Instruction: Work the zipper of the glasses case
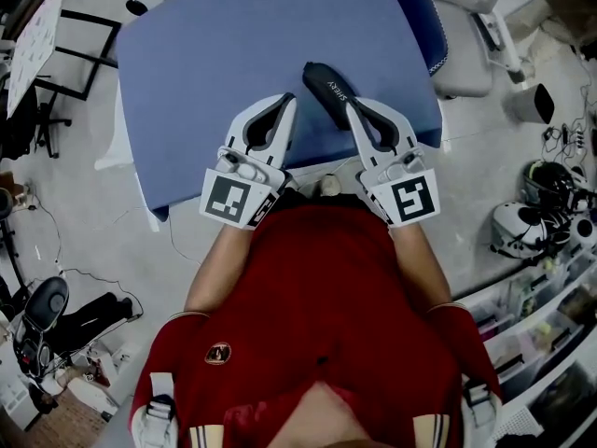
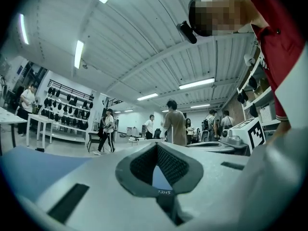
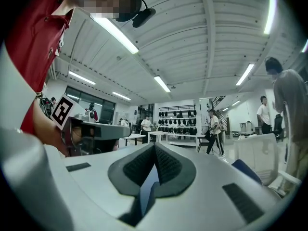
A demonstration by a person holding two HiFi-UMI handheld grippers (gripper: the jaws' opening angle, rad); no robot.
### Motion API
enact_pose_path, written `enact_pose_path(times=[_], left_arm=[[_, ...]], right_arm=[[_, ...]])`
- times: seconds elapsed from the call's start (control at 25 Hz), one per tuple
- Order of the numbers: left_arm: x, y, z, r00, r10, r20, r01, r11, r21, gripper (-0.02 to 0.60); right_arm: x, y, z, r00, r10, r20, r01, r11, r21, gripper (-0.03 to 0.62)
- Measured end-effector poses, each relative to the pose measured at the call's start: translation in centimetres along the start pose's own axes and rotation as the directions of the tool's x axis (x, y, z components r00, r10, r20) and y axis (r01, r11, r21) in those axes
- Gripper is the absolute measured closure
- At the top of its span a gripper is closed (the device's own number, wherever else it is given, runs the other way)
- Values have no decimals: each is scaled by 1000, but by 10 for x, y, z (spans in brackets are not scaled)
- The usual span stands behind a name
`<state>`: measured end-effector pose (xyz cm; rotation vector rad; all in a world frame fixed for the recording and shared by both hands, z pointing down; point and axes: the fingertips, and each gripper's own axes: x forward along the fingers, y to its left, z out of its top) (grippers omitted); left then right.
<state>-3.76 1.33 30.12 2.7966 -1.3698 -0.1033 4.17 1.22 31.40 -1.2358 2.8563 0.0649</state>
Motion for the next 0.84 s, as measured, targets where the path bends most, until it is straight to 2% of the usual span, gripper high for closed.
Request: enact_pose_path(times=[0.52, 0.84], left_arm=[[-2, 6, 2, 999, -45, 2, 45, 999, -7, 574], [-27, 12, 1, 998, -67, 6, 67, 998, -9, 574]], right_arm=[[-3, 2, -6, 998, -31, -46, 29, 998, -49, 597], [-3, 26, -12, 997, -62, -48, 61, 998, -20, 597]])
